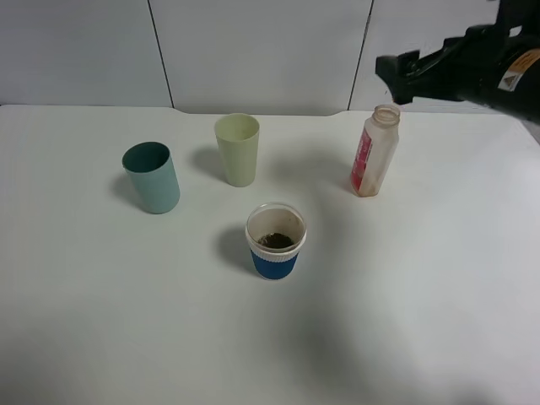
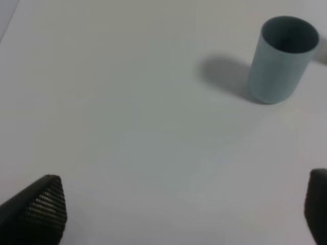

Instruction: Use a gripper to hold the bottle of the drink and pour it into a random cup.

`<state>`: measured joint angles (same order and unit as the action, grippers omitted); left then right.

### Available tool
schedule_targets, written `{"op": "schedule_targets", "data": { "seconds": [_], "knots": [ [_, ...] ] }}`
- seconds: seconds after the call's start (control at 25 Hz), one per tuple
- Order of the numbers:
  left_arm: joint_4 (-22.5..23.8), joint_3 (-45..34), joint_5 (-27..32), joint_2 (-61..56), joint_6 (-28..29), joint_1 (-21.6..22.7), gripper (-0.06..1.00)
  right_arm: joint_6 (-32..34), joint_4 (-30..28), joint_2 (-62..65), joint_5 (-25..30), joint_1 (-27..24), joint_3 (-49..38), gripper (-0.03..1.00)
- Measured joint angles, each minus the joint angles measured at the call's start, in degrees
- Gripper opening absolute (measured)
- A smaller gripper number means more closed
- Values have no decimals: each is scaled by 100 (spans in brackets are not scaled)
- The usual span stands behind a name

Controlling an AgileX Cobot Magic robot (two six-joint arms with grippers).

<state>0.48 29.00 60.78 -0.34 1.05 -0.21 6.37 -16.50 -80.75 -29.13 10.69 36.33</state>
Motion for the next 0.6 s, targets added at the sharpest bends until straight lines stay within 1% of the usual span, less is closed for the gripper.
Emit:
{"op": "schedule_targets", "data": {
  "seconds": [0.12,0.24,0.36,0.44,0.6],
  "knots": [
    [0,0,0,0,0,0,93,0,0,644,224,0,0,92],
    [0,0,0,0,0,0,93,-7,0,1257,652,0,5,92],
    [0,0,0,0,0,0,93,-93,63,1807,1316,0,5,92],
    [0,0,0,0,0,0,93,-236,272,2163,1750,-13,5,92],
    [0,0,0,0,0,0,93,-421,593,2820,2536,-236,5,92]
  ]
}}
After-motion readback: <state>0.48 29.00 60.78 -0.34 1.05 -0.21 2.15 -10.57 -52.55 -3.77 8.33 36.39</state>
